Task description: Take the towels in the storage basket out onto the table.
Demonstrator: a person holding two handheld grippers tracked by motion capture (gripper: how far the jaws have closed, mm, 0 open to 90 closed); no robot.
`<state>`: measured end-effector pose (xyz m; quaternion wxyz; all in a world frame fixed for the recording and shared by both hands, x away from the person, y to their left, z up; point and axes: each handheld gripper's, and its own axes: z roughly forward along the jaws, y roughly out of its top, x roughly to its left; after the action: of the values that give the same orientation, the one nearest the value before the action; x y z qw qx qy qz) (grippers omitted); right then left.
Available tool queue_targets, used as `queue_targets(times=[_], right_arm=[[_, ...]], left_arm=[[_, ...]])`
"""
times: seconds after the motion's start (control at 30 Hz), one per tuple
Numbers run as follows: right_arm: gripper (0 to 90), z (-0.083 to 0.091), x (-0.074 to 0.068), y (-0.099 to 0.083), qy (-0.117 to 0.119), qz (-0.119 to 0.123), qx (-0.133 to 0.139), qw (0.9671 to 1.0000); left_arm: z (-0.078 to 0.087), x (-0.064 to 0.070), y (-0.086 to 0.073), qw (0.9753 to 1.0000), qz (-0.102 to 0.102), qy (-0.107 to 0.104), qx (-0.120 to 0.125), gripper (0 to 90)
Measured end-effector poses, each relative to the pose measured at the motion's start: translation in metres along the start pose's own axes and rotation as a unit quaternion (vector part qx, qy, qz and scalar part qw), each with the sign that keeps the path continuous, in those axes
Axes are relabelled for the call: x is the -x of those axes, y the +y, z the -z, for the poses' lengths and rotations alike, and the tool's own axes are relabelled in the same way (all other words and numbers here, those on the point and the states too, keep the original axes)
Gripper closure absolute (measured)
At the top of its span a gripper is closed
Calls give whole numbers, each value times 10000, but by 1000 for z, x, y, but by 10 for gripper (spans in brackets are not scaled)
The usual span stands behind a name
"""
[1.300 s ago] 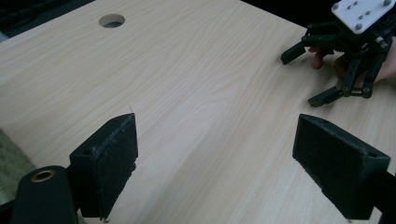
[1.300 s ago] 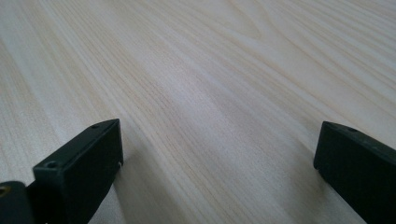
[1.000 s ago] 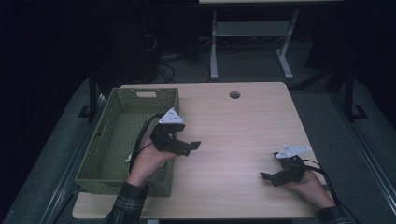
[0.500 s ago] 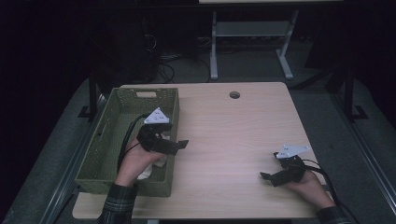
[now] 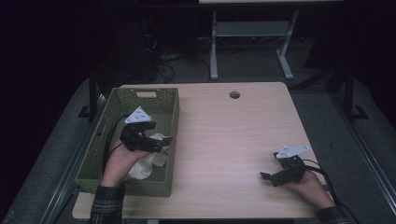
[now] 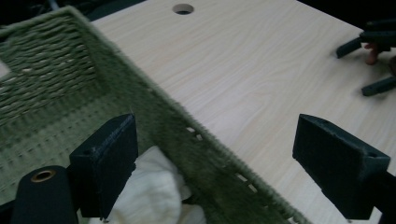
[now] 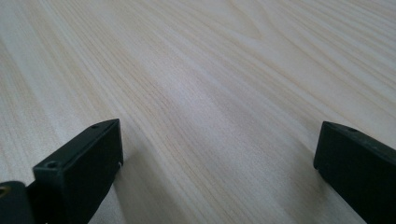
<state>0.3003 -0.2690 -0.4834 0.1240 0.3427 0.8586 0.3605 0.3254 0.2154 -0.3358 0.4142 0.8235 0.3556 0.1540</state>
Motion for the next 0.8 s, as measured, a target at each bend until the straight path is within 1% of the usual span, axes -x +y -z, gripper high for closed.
queue_targets(times=[0.07,0.1,0.13,0.3,0.47,0.63,0.73,0.8], right_arm=[[10,0,0,0,1,-1,0,10000],[10,0,0,0,1,-1,0,10000],[10,0,0,0,1,-1,0,10000],[10,0,0,0,5,3,-6,10000],[10,0,0,0,-1,5,-5,10000],[10,0,0,0,0,2,-2,10000],[10,0,0,0,-1,5,-1,10000],[10,0,0,0,0,5,-1,10000]], left_arm=[[1,-5,-3,9999,-12,89,-47,136],[1,-5,-3,9999,-12,89,-47,136],[0,-9,-6,9998,-2,147,-106,136],[-3,-18,-14,9992,117,335,-191,138],[-9,-30,-22,9974,302,589,-276,140],[-18,-41,-32,9952,353,773,-477,139],[-22,-44,-35,9948,373,764,-558,139],[-25,-46,-37,9942,362,771,-656,138]])
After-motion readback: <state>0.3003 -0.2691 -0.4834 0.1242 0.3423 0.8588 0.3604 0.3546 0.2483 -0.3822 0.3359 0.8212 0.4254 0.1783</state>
